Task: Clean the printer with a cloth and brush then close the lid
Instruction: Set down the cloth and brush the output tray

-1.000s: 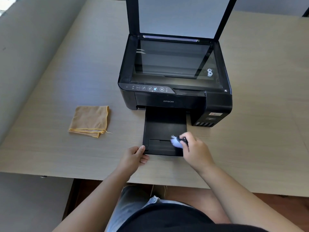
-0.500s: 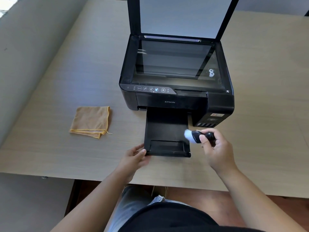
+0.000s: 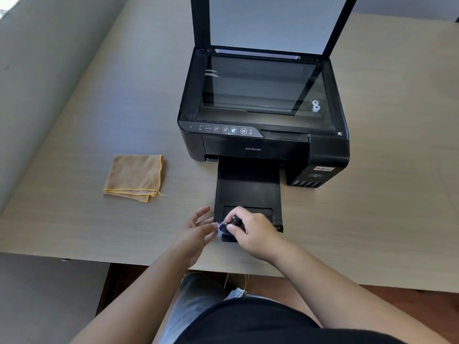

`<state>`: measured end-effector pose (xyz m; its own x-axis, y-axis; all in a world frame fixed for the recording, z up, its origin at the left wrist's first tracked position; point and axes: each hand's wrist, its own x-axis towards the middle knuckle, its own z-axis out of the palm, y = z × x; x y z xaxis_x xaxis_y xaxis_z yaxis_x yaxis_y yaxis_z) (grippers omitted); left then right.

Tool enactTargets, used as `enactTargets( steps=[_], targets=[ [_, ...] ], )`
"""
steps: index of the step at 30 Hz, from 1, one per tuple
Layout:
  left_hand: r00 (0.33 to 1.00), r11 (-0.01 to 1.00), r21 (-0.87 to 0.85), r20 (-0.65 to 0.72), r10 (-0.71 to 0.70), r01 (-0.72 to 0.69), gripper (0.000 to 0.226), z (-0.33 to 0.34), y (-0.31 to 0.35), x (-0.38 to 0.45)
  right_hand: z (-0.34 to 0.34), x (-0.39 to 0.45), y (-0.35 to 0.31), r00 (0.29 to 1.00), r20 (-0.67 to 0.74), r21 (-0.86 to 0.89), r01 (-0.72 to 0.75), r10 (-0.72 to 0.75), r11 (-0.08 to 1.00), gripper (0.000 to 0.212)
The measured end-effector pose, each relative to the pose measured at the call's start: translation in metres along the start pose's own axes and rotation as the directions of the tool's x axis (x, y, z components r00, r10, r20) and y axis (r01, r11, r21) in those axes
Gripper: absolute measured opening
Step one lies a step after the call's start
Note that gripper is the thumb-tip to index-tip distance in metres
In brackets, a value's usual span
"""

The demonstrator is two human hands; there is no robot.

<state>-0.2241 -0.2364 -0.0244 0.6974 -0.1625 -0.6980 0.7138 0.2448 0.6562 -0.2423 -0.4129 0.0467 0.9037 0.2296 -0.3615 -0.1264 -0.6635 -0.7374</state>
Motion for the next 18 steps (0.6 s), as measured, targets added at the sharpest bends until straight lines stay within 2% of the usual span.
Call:
enactTargets(
  steps=[3, 4, 8, 9, 11, 13, 14, 16, 18],
  targets=[
    [0.999, 1.0, 0.003, 0.03, 0.009, -0.009, 0.053, -0.004, 0.0, 0.002, -0.016, -0.007, 0.007, 0.995, 0.102, 0.019, 0.0, -0.002, 1.0, 0.006],
    [0.999, 1.0, -0.009, 0.042, 0.009, -0.008, 0.053, -0.004, 0.0, 0.003, -0.026, -0.009, 0.013, 0.997, 0.079, 0.029, -0.013, 0.011, 0.999, 0.007],
    [0.999, 1.0, -0.018, 0.045, 0.014, -0.013, 0.051, -0.007, -0.002, 0.004, -0.052, -0.009, 0.03, 0.979, -0.172, 0.059, -0.101, 0.109, 0.993, 0.008],
    [0.999, 1.0, -0.018, 0.046, 0.017, -0.016, 0.051, -0.007, -0.002, 0.003, -0.05, -0.005, 0.026, 0.983, -0.149, 0.038, -0.105, 0.11, 0.994, 0.007],
    [0.998, 1.0, -0.01, 0.055, 0.018, -0.018, 0.051, -0.005, -0.001, 0.002, -0.034, 0.0, 0.012, 0.998, 0.018, -0.023, -0.056, 0.057, 0.998, 0.007],
    [0.999, 1.0, 0.021, 0.045, 0.022, -0.023, 0.049, -0.003, 0.0, 0.001, -0.019, 0.0, -0.003, 0.981, 0.192, -0.038, 0.015, -0.007, 0.999, 0.007],
    [0.999, 0.999, 0.03, 0.039, 0.025, -0.026, 0.048, -0.003, 0.0, 0.001, -0.017, -0.001, -0.006, 0.972, 0.234, -0.038, 0.04, -0.03, 0.998, 0.007],
    [0.999, 0.999, 0.022, 0.049, 0.023, -0.024, 0.049, -0.005, -0.001, 0.002, -0.025, -0.004, -0.003, 0.983, 0.176, 0.011, 0.045, -0.046, 0.999, 0.009],
    [0.998, 1.0, 0.004, 0.059, 0.029, -0.029, 0.05, -0.007, -0.003, 0.002, -0.041, -0.007, 0.013, 0.999, -0.033, 0.113, -0.01, 0.014, 0.994, 0.01]
  ],
)
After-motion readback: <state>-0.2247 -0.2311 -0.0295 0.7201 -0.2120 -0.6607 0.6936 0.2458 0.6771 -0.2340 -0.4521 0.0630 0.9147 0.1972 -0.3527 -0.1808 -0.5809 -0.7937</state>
